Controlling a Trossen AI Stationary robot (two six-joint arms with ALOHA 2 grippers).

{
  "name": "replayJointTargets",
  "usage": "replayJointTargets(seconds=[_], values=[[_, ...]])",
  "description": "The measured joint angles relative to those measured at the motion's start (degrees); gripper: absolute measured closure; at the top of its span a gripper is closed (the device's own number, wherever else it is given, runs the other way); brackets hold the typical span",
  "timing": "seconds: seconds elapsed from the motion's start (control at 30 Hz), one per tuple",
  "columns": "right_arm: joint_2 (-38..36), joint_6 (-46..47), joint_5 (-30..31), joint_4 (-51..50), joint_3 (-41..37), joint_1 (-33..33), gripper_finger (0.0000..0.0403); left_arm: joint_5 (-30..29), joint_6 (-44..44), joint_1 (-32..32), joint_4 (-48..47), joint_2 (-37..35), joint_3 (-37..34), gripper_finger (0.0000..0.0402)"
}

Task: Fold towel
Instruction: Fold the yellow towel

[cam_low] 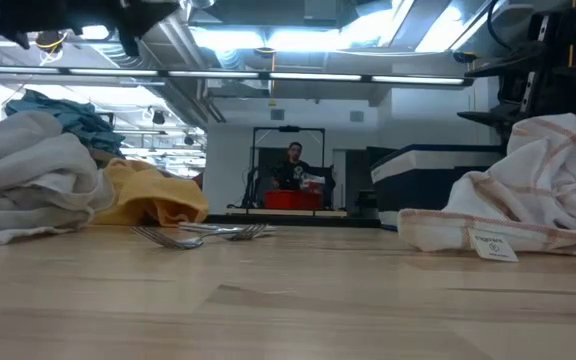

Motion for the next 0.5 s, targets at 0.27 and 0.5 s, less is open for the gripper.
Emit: replayJointTargets(seconds=[0.27, 0.5], values=[[0.00, 0.00, 0.02, 0.02, 0.02, 0.00, 0.0171, -11.50, 8.78, 0.04, -33.63, 5.98, 10.49, 0.0254], [-0.02, -0.37, 0.08, 0.05, 0.04, -0.02, 0.0171, -17.18, 17.58, 0.04, -47.36, 11.92, 11.98, 0.0254]])
